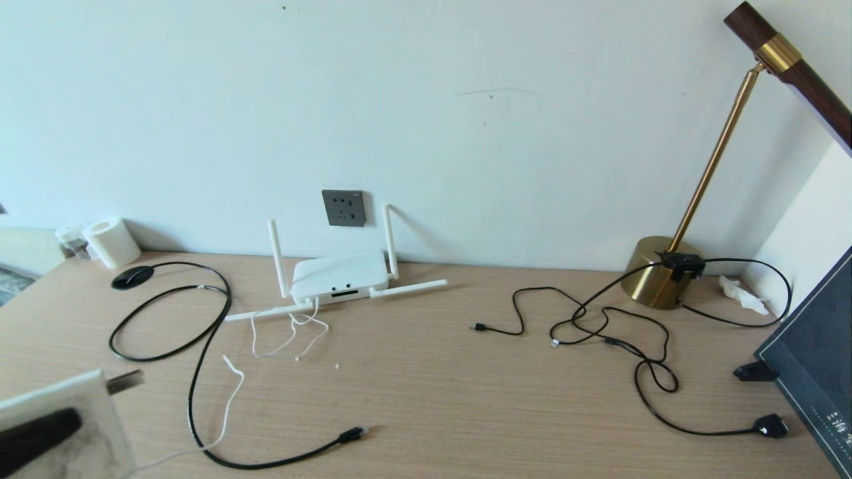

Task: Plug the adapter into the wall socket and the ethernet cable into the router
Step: Plug plug into socket

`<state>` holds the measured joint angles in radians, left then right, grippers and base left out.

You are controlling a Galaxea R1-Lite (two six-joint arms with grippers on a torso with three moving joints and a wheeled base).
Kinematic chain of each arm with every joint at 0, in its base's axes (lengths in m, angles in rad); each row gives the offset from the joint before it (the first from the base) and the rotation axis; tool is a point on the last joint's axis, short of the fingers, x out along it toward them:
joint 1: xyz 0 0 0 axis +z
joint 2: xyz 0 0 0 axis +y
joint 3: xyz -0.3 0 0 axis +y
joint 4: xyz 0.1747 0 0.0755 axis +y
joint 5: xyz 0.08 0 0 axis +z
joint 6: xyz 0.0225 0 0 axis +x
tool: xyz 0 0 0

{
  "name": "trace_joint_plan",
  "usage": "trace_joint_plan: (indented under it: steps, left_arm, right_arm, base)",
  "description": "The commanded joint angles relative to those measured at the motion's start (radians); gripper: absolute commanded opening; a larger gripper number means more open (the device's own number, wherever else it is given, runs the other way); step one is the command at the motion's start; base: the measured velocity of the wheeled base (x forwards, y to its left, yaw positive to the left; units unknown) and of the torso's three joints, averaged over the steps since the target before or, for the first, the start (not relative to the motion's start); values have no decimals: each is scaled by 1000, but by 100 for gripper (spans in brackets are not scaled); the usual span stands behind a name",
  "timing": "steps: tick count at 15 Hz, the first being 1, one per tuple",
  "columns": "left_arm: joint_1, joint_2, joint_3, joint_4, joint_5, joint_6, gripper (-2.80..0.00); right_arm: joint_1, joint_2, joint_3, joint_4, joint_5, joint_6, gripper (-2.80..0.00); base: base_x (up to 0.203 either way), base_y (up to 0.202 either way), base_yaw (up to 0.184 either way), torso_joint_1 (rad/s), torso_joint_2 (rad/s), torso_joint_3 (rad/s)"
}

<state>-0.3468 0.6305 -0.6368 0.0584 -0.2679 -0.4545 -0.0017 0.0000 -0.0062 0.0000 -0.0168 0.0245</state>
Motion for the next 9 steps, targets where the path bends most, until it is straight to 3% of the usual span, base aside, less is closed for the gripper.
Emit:
trace_joint_plan:
  steps: [1,7,9]
  left_arm:
    - [1,2,-4,-10,-1,0,-280]
    - [4,3,21,-13,22,82,-280]
    - [9,33,19,-23,100,151,-280]
  right_arm:
    - [0,0,0,0,0,0,-280]
    - [0,0,0,0,0,-1,-280]
    - [0,0,0,0,0,0,-280]
  base:
    - [0,0,0,0,0,0]
    - [0,0,0,0,0,0]
    - [0,0,0,0,0,0]
